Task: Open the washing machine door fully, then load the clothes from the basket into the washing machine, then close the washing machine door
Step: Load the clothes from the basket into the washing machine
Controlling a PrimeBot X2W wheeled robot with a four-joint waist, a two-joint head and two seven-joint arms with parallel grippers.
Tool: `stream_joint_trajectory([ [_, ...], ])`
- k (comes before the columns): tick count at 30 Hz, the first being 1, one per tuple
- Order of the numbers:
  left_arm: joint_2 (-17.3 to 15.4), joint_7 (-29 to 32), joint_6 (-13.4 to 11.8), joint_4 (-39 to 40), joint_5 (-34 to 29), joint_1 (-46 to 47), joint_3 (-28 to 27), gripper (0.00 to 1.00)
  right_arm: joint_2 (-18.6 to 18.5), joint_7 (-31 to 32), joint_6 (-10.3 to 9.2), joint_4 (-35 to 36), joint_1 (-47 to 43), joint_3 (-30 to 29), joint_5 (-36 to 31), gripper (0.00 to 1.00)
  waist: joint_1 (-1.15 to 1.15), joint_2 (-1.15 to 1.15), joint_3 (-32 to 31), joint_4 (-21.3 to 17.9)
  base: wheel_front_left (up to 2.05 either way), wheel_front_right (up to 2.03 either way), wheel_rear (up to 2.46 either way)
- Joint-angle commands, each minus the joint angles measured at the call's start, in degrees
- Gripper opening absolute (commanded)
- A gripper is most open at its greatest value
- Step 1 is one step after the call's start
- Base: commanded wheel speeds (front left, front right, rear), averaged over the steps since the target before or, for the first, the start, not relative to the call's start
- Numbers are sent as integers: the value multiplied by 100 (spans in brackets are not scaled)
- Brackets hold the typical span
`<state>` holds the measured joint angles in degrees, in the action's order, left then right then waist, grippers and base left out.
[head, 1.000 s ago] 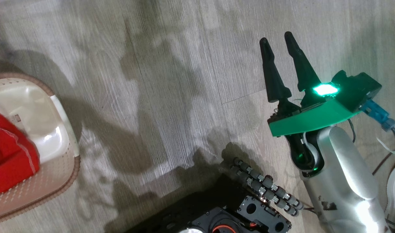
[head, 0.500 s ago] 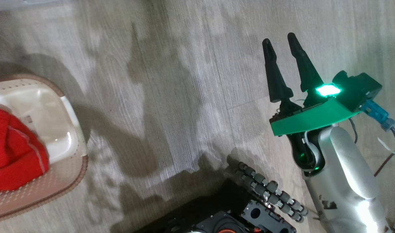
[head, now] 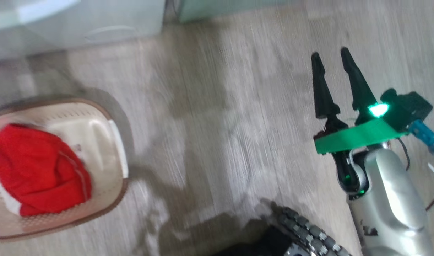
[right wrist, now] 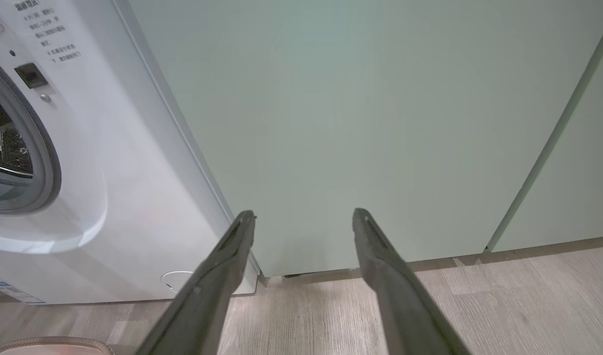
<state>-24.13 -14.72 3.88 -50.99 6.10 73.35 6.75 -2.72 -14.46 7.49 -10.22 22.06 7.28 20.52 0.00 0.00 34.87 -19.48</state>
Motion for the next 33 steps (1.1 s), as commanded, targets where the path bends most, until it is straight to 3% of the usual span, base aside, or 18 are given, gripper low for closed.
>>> stream_joint_trajectory([
  [1, -214, -27, 7, 237, 41, -113, -139, 100, -16, -54, 0, 131, -181, 46, -65, 100, 0, 0, -458, 263, 0, 0, 0],
  [6, -25, -28, 38, 626, 149, -1130, -204, 100, -16, -54, 0, 86, -392, -106, -257, 100, 0, 0, -1086, 485, 0, 0, 0],
  [22, 1256, -28, -39, 2689, 379, -4553, -551, 100, -16, -54, 0, 1, -1260, -510, -711, 100, 0, 0, -2826, 1174, 0, 0, 0],
  [33, 1859, -28, -193, 3763, 236, -6180, -835, 100, -16, -54, 0, 19, -1670, -522, -731, 100, 0, 0, -3404, 1320, 0, 0, 0],
])
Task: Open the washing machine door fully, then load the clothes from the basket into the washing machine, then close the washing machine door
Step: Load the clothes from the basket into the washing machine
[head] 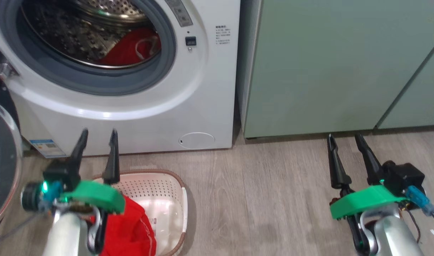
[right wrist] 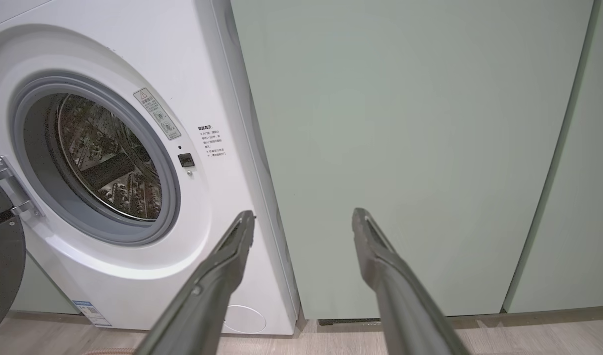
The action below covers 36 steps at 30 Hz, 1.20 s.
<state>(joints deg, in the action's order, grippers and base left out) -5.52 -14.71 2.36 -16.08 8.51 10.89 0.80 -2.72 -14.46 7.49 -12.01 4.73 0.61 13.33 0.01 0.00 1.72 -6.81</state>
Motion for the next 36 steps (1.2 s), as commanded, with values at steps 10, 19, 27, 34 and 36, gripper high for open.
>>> stream_joint_trajectory([
  [10, 254, -29, -106, 667, 268, -747, -304, 100, -16, -54, 0, 233, -156, 75, -61, 100, -1, 0, -253, 84, 0, 0, 0],
  [19, 263, -29, -257, 708, 489, -978, -64, 100, -16, -54, 0, 232, -210, 130, -36, 100, -1, 0, -332, 76, 0, 0, 0],
  [27, 263, -29, -338, 769, 481, -1006, 43, 100, -16, -54, 0, 239, -221, 152, -31, 100, -1, 0, -362, 85, 0, 0, 0],
  [34, 264, -29, -348, 807, 484, -1001, 84, 100, -16, -54, 0, 265, -245, 132, -17, 100, -1, 0, -330, 120, 0, 0, 0],
  [36, 264, -29, -348, 817, 484, -985, 89, 100, -16, -54, 0, 275, -243, 119, -13, 100, -1, 0, -300, 134, 0, 0, 0],
])
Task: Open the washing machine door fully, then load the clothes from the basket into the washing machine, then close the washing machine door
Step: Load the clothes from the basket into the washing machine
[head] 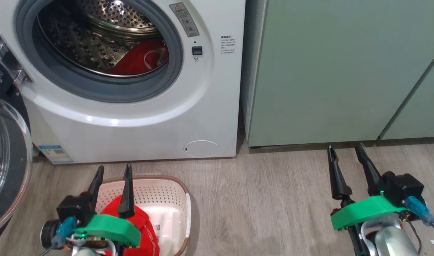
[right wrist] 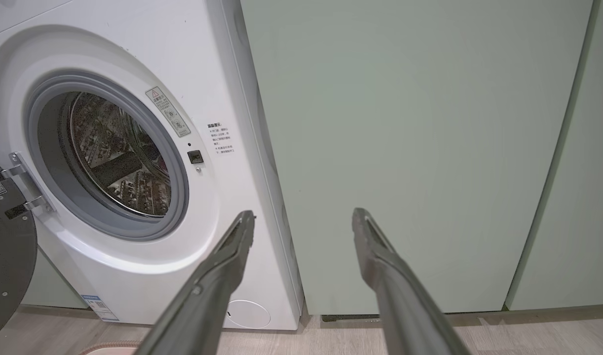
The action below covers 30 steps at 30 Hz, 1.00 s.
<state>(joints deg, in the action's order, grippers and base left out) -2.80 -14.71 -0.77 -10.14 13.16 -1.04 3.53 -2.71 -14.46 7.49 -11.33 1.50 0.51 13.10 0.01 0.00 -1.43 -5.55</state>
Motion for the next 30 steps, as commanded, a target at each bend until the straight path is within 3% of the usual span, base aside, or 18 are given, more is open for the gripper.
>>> stream_joint_trajectory([
  [1, -9, -29, -34, 222, 19, 217, -176, 100, -17, -54, 0, 209, 84, 123, 12, 100, -1, 0, 30, 15, 0, 0, 0],
  [23, -8, -29, -22, 53, -7, 294, -86, 100, -17, -54, 0, 251, 115, 121, 72, 100, -1, 0, 228, 108, 0, 0, 0],
  [27, -8, -29, -27, -269, 208, 403, -52, 100, -17, -54, 0, 311, 196, 143, 72, 100, -1, 0, 629, 114, 0, 0, 0],
  [30, -8, -29, 31, -740, 17, 605, -28, 100, -17, -54, 0, 378, 339, 196, 45, 100, -1, 0, 1057, 82, 0, 0, 0],
])
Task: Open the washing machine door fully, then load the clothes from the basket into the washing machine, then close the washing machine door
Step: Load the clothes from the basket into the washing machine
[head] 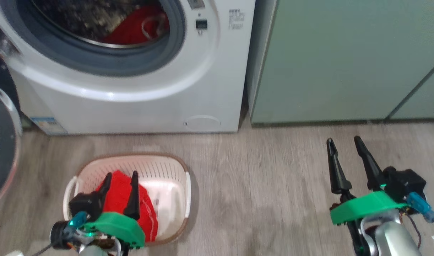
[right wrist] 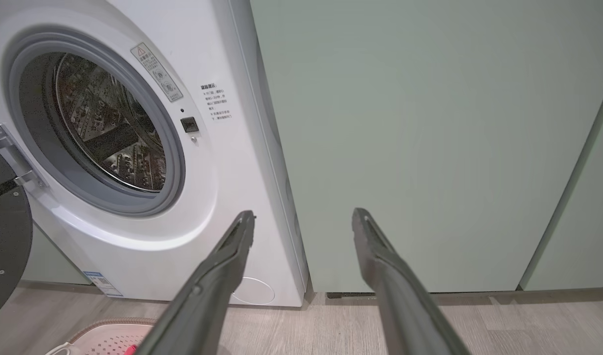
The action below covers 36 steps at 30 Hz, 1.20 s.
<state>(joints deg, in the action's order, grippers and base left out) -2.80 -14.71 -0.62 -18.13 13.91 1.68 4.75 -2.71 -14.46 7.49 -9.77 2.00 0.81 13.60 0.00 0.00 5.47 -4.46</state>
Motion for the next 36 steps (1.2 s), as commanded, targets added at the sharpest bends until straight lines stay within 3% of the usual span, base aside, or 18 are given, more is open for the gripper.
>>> stream_joint_trajectory([
  [1, -8, -29, 30, -147, -138, 432, -153, 100, -17, -54, 0, 242, 343, 176, -16, 100, 0, 0, 506, -35, 0, 0, 0],
  [7, -120, -29, 68, -1676, -381, 1231, -224, 100, -17, -54, 0, 359, 655, 222, -90, 100, 0, 0, 1463, -166, 0, 0, 0],
  [19, -737, 283, 38, -4615, -922, 3223, 160, 100, -17, -54, 0, 531, 1205, 402, 80, 100, 0, 0, 3084, -676, 0, 0, 0],
  [23, -1095, 430, 3, -5100, -1076, 3710, 288, 100, -17, -54, 0, 568, 1326, 483, 256, 100, 0, 0, 3560, -964, 0, 0, 0],
  [36, -2149, 1101, -109, -5490, -1669, 4440, 867, 100, -17, -54, 0, 614, 1635, 909, 922, 100, 0, 0, 4648, -1679, 0, 0, 0],
])
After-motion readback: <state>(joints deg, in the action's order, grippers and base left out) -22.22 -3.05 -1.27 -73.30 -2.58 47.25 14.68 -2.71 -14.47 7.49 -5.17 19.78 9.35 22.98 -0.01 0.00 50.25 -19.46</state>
